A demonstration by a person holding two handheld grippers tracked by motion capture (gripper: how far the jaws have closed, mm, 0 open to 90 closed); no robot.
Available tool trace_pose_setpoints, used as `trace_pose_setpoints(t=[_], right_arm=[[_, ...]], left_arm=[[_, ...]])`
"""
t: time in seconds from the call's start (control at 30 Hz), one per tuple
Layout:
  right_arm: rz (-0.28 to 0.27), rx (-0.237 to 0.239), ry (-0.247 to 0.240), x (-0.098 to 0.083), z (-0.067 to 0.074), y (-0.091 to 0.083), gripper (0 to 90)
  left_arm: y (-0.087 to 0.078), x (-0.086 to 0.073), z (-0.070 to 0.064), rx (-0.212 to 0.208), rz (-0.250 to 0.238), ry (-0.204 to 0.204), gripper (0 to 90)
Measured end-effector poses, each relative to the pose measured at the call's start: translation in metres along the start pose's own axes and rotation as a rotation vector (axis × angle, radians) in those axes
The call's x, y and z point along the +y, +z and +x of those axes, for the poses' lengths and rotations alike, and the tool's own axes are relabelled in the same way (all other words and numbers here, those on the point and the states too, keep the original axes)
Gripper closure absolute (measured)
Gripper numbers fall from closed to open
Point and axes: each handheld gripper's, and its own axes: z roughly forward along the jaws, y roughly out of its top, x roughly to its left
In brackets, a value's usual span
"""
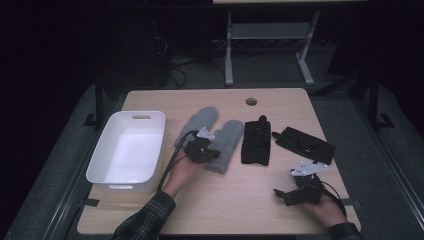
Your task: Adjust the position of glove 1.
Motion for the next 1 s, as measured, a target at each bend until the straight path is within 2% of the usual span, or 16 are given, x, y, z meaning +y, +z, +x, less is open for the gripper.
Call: trace_pose_setpoints(t=[0.4, 0.5, 0.63, 0.8, 1.0], right_arm=[[-0.002, 0.001, -0.005, 0.000, 0.000, 0.000, 2.4], [0.000, 0.001, -0.001, 0.000, 0.000, 0.000, 2.5], [0.000, 0.001, -0.002, 0.000, 0.000, 0.000, 2.5], [0.000, 0.001, -0.003, 0.000, 0.000, 0.000, 2.5], [0.000, 0.001, -0.004, 0.000, 0.000, 0.000, 2.5]], left_arm=[[-0.021, -0.024, -0.022, -0.040, 0.017, 0.010, 89.3], [-0.027, -0.030, -0.025, -0.047, 0.031, 0.025, 89.3], [-0.034, -0.038, -0.030, -0.055, 0.029, 0.019, 89.3], [-0.043, -0.047, -0.036, -0.071, 0.042, 0.032, 89.3], [-0.050, -0.055, -0.043, -0.078, 0.038, 0.015, 89.3]])
